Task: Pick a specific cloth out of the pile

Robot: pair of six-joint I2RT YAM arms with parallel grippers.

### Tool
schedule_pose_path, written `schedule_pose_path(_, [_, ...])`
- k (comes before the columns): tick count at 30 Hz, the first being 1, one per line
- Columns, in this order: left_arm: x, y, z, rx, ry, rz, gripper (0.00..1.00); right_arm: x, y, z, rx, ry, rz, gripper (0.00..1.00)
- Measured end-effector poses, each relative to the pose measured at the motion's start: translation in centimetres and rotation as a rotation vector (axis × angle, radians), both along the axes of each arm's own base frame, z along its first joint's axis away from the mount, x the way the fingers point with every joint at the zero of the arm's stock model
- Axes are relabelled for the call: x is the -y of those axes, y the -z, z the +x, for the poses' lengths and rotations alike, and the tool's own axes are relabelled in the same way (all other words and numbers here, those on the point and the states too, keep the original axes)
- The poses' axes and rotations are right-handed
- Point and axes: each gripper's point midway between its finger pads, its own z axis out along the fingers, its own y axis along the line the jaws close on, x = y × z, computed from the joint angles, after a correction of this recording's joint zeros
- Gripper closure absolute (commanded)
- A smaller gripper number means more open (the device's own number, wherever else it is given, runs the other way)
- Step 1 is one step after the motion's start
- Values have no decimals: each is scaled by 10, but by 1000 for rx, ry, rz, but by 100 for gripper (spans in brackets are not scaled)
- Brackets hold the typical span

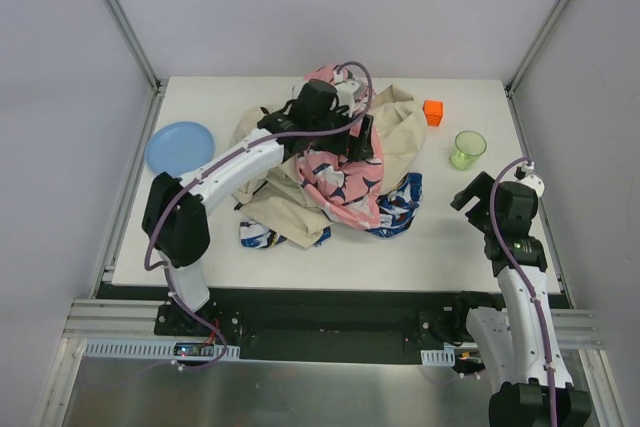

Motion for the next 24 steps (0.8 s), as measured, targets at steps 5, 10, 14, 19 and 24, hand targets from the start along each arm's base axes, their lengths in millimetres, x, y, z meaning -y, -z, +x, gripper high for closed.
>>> schedule_pose_path(5, [39,35,-14,-58,88,52,1,1,1,0,-4,-1,-5,4])
schedule_pose_path(10, [71,68,-4,-111,85,71,1,1,3,0,-15,-5,-8,4])
schedule_pose_path(14, [81,102,9,-106,39,140,1,0,3,0,-15,-8,-9,4])
schedule_pose_path(19, [92,120,13,4,-1,295,37,0,3,0,-13,-9,-11,4])
schedule_pose_path(24, [95,131,16,60,2,385,100,-1,3,0,-13,-18,-9,4])
